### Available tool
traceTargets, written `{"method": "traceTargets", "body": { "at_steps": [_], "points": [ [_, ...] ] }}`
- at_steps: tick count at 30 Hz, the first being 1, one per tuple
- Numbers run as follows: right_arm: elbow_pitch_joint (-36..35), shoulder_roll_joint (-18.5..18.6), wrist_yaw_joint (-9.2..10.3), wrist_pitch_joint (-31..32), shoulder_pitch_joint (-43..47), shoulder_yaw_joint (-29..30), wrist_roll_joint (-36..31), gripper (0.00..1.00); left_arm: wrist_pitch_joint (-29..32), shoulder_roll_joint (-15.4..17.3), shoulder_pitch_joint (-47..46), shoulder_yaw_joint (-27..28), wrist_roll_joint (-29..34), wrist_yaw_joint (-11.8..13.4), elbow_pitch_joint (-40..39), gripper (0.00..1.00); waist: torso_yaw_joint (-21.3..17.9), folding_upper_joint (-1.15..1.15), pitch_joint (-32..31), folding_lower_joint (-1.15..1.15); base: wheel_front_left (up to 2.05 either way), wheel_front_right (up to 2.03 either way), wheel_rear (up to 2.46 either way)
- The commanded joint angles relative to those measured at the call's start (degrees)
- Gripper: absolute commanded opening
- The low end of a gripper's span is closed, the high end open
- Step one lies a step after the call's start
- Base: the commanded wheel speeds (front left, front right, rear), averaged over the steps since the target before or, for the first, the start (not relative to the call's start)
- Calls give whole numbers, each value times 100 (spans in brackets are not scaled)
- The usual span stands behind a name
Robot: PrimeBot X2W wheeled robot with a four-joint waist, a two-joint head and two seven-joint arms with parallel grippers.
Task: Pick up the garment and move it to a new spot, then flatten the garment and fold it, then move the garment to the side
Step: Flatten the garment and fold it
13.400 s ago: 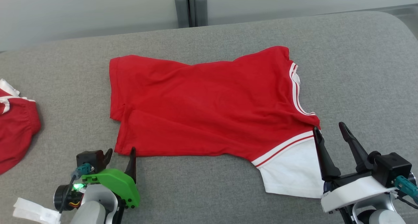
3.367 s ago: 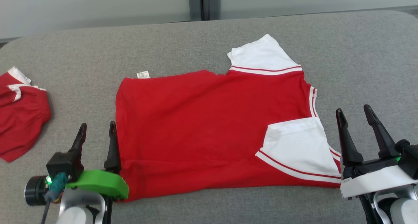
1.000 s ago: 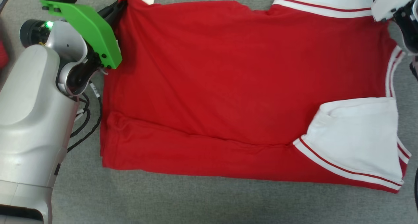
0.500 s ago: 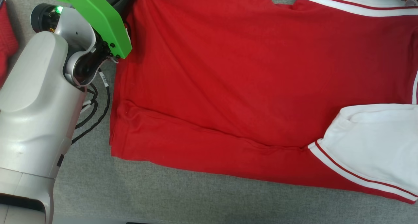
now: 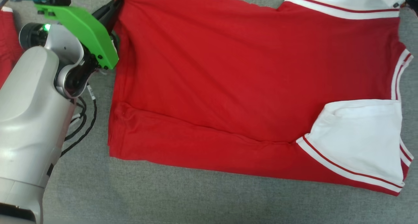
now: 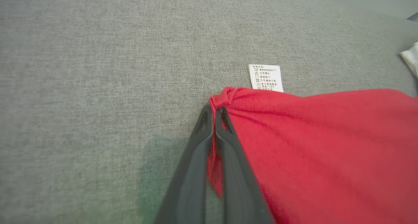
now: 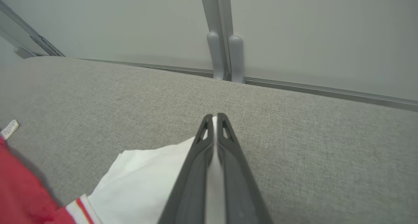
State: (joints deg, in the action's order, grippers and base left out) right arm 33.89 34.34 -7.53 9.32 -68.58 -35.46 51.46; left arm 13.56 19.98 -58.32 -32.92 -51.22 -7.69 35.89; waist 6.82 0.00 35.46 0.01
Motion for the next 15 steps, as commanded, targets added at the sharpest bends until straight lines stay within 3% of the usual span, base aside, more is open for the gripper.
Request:
{"method": "traceTargets", "body": {
  "at_steps": [1,10,15],
  "points": [
    [-121,79,9,-170,189,16,110,0,-51,137,145,0,-28,34,10,0,-120,0,-278,-1,0,0,0],
    [-1062,432,9,-882,1480,136,745,0,-125,522,712,12,-175,32,-543,0,-364,0,-947,-1,0,0,0],
    [-1629,651,9,-1126,2279,267,1062,0,49,800,1145,43,-295,186,-1071,0,-473,0,-1234,-1,0,0,0]
  ]
}}
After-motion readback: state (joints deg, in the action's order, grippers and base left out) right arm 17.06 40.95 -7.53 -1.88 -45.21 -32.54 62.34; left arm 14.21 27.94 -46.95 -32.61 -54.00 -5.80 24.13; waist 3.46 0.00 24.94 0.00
